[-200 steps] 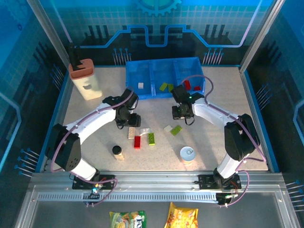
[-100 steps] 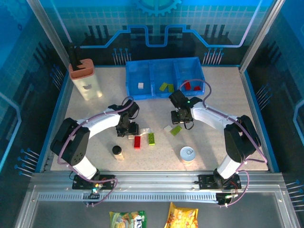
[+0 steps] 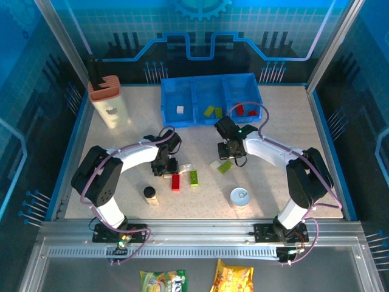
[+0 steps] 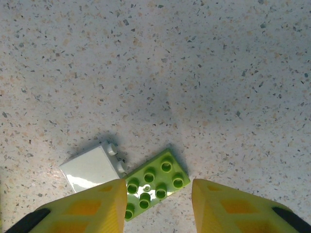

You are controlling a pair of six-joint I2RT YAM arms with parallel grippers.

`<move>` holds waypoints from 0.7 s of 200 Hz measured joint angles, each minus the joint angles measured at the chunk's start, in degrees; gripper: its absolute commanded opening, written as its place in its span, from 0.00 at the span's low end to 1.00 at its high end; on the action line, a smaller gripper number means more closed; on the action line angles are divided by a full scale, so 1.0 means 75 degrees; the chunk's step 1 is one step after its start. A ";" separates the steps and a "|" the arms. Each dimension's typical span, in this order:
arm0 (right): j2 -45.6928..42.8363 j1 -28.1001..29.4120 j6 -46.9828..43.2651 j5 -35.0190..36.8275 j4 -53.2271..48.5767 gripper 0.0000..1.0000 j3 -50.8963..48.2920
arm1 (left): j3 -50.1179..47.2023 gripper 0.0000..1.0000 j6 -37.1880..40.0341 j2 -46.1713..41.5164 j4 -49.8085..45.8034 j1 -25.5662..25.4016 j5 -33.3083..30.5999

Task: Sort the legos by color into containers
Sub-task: Pick up the lego from the center of the table.

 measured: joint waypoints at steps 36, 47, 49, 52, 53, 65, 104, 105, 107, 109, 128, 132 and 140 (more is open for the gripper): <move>0.0000 0.0006 0.0000 0.0000 0.0003 0.41 0.0000 | 0.0017 0.47 0.0000 0.0064 -0.0035 -0.0058 -0.0160; 0.0000 0.0006 -0.0003 0.0000 0.0003 0.41 0.0000 | 0.0032 0.46 0.0003 0.0082 -0.0058 -0.0073 -0.0204; 0.0000 0.0006 -0.0003 0.0000 0.0003 0.41 0.0000 | 0.0041 0.45 0.0000 0.0082 -0.0061 -0.0073 -0.0216; 0.0000 0.0006 0.0000 0.0000 0.0000 0.41 0.0000 | 0.0047 0.45 0.0000 0.0087 -0.0067 -0.0082 -0.0227; 0.0000 0.0006 0.0000 0.0000 0.0003 0.41 0.0000 | 0.0047 0.45 0.0000 0.0093 -0.0067 -0.0085 -0.0230; 0.0000 0.0006 -0.0003 0.0003 0.0000 0.41 0.0000 | 0.0067 0.42 0.0000 0.0119 -0.0111 -0.0102 -0.0289; 0.0000 0.0006 0.0000 0.0032 0.0003 0.40 0.0000 | 0.0134 0.38 0.0003 0.0160 -0.0216 -0.0131 -0.0388; 0.0000 0.0006 0.0000 0.0032 0.0003 0.40 0.0000 | 0.0134 0.38 0.0003 0.0160 -0.0216 -0.0131 -0.0393; 0.0000 0.0006 0.0000 0.0035 0.0003 0.40 0.0000 | 0.0134 0.38 0.0003 0.0160 -0.0221 -0.0134 -0.0396; 0.0000 0.0006 0.0000 0.0041 0.0003 0.40 0.0000 | 0.0134 0.38 0.0003 0.0160 -0.0221 -0.0137 -0.0396; 0.0000 0.0006 0.0000 0.0087 0.0003 0.40 0.0000 | 0.0146 0.37 0.0003 0.0160 -0.0233 -0.0143 -0.0405; 0.0000 0.0006 0.0000 0.0093 0.0003 0.40 0.0000 | 0.0146 0.37 0.0003 0.0160 -0.0233 -0.0143 -0.0408; -0.0003 0.0006 0.0000 0.0117 0.0003 0.40 -0.0003 | 0.0146 0.36 0.0006 0.0160 -0.0236 -0.0143 -0.0411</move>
